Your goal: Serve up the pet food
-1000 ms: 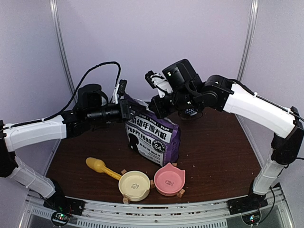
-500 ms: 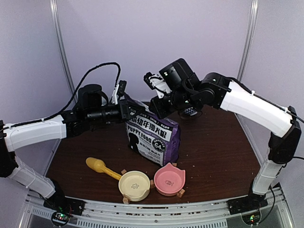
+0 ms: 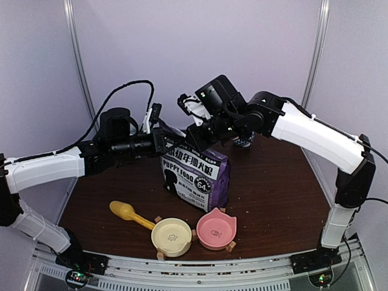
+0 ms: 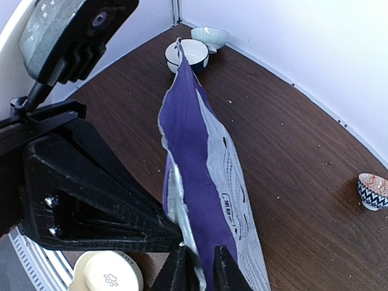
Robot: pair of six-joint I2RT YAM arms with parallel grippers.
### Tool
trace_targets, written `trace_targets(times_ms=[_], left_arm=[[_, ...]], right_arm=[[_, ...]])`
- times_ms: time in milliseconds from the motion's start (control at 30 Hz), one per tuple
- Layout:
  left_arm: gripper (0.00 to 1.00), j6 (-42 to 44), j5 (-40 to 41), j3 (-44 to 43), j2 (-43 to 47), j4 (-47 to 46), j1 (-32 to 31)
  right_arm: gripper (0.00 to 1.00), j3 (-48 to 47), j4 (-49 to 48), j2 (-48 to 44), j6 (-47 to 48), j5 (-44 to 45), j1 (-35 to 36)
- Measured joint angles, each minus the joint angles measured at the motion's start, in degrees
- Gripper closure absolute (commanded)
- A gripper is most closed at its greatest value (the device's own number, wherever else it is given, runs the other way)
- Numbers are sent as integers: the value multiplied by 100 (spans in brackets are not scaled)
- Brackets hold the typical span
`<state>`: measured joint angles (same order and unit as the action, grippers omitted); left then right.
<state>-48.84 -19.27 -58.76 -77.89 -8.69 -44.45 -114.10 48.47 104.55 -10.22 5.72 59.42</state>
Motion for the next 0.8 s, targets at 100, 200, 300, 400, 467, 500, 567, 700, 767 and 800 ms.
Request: trace_targets(times_ms=[100,200,300,400,467,500,567,700,767,800], left_arm=[[100,28,9,0,0,17,0],[100,55,17,2,0,20,0],[100,63,44,0,0,35,0],[100,76,74,0,0,37,-2],[100,76,111,0,0,37,-2],[100,76,131,2,7,37,-2],[100,76,190,0,13,59,-2],[100,72,317,0,20,188,-4],[100,68,352,0,20,205,-7],[100,66,363,0,20,203,-11]], right_arm=[[84,-17,17,28,35,46,4],[97,-35,20,48,81,105,9],[100,-79,17,92,85,240,81],[100,-81,9,94,96,363,111],[100,-76,-26,94,92,448,133],[100,-63,-57,94,87,496,149],[100,11,-168,87,83,616,184],[100,275,-503,57,76,896,264],[100,402,-656,7,57,1008,297],[100,461,-717,-24,48,1045,306]])
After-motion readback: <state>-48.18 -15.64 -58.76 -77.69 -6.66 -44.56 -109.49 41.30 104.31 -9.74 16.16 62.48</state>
